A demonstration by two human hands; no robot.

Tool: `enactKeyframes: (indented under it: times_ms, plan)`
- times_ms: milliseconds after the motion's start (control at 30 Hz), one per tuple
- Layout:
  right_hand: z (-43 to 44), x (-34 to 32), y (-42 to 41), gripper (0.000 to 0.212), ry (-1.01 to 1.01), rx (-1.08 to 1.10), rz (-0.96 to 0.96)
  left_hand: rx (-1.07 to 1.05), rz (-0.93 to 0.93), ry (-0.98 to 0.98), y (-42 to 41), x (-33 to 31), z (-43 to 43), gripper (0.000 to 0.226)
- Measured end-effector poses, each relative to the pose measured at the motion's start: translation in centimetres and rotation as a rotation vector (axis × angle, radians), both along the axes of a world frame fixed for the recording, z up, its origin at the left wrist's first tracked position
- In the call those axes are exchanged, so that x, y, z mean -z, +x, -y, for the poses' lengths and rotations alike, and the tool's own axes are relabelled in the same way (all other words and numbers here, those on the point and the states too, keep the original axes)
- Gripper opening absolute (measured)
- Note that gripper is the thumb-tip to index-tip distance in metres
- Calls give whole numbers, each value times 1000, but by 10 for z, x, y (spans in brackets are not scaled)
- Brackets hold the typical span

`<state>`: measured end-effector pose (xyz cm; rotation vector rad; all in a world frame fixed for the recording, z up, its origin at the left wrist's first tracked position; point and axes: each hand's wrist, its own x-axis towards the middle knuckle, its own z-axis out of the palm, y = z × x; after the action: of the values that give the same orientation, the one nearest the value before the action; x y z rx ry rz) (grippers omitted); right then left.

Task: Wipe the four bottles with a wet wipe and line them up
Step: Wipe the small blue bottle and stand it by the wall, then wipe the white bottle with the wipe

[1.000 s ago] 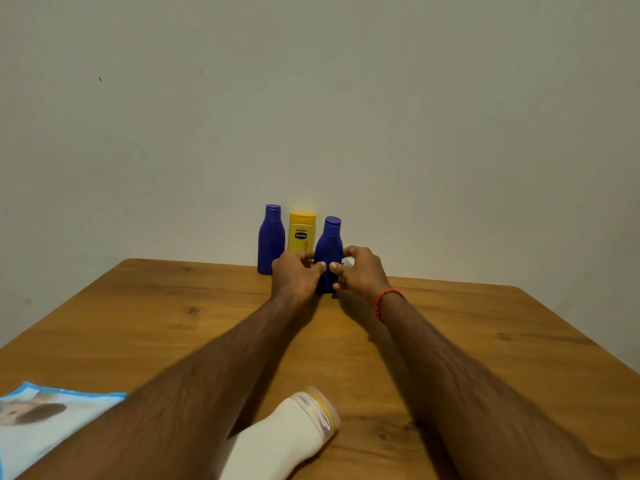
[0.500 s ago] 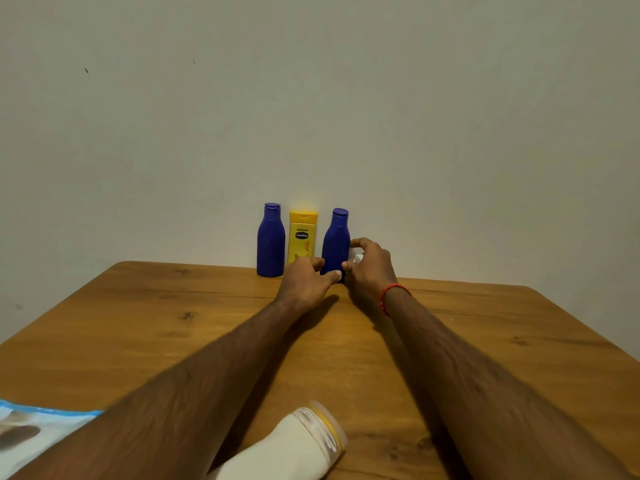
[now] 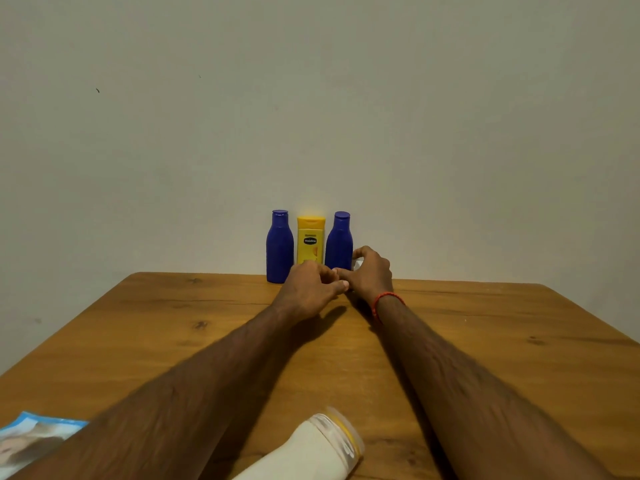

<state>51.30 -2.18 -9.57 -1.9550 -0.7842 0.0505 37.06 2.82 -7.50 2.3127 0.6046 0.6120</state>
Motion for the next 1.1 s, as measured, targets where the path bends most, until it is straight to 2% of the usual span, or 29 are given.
enactKeyframes:
  times_ms: [433,800,933,1100]
  plan:
    - [2,2,10,53,13,-26,-14,5,-62,27,-14,2,-5,31]
    - [64,-6,-7,49,6,-51,-5,21,-43,-28,-40,-21,28,30]
    - [106,-15,-31,44,-16,-102,14,80,-166,12,-63,-33,42,35]
    - [160,-40,-83,34,-31,-188,45,219,-518,33,-97,-48,74,48]
